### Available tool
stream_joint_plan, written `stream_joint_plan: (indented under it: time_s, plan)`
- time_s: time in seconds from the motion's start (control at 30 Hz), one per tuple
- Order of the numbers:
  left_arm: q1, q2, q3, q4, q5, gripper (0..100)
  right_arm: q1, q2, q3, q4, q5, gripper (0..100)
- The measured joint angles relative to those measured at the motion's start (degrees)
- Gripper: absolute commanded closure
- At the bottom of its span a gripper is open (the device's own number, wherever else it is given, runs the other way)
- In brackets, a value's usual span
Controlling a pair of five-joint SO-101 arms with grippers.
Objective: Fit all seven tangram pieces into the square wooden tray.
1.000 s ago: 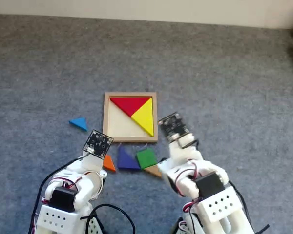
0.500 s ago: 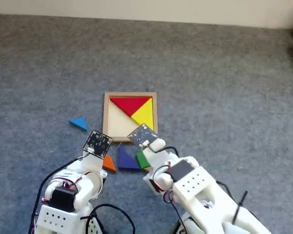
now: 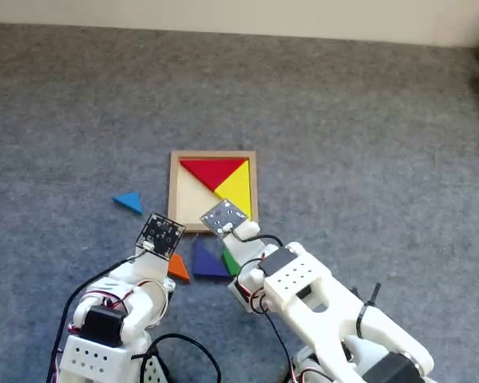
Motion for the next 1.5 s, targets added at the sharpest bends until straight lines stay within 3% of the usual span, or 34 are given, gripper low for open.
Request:
stream_joint_plan:
  time_s: [0.37,0.8,1.3,1.5]
  plan:
    - [0.0,0.0,0.0,0.0,0.0,99,0.0,0.0,-7.5,4.1,1.8,84.2]
    - [0.0,0.0,0.0,0.0,0.0,99,0.0,9.5,-8.1,4.1,4.8,84.2]
    - [0.0,0.0,0.0,0.0,0.0,99,0.1,9.9,-8.9,4.2,4.8,84.8]
    - [0.0,0.0,0.0,0.0,0.0,99,2.1,9.9,-9.1,5.4,4.9,89.1]
